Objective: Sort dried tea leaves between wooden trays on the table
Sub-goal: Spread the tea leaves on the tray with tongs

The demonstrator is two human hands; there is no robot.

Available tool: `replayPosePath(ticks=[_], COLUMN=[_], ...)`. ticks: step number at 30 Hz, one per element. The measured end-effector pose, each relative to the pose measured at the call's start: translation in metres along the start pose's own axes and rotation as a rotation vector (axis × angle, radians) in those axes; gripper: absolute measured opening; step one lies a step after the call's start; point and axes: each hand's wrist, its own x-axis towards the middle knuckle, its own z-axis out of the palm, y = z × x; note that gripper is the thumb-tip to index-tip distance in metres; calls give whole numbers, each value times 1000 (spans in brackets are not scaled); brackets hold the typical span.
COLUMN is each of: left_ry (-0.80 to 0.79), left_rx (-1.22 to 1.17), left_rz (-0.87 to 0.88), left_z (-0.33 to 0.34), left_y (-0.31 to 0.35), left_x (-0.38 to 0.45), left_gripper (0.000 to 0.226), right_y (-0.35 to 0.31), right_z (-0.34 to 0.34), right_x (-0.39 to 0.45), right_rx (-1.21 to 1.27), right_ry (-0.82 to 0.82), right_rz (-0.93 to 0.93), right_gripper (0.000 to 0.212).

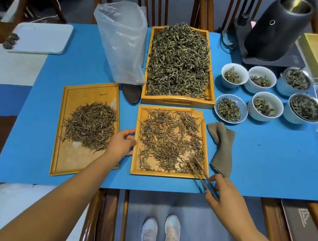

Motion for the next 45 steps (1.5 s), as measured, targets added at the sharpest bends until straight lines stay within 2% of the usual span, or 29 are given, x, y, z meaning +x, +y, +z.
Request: replayPosePath(ticks=[6, 16, 22, 25, 30, 36, 41, 45], left_ry=[6, 0, -1, 3, 2, 1, 14, 25], left_rx=[18, 40, 14, 10, 4, -6, 1, 22], left_rz=[4, 19, 12, 9, 4, -5, -5, -13], left_z=[0, -1, -1, 0, -1, 0, 1, 2], left_y=[1, -1, -2, -3, -2, -1, 1, 2], left_x=[-1, 0, 1, 2, 2, 0, -2, -3], left_gripper=[44, 47, 46, 45, 46, 46, 45, 45], right_y=[-34, -66, -57, -51, -50, -51, -48, -40], right_z=[20, 50, 40, 38, 42, 27, 14, 8], right_x=[14, 24, 30, 32, 28, 48, 69, 67], right_rx=[28, 34, 118, 137, 137, 166, 103, 186], right_ry=[-21, -73, 60, 56, 11, 67, 50, 121], right_rz=[-172, -224, -107, -59, -80, -71, -55, -48], right_gripper=[15, 18, 16, 14, 15, 14, 19, 23])
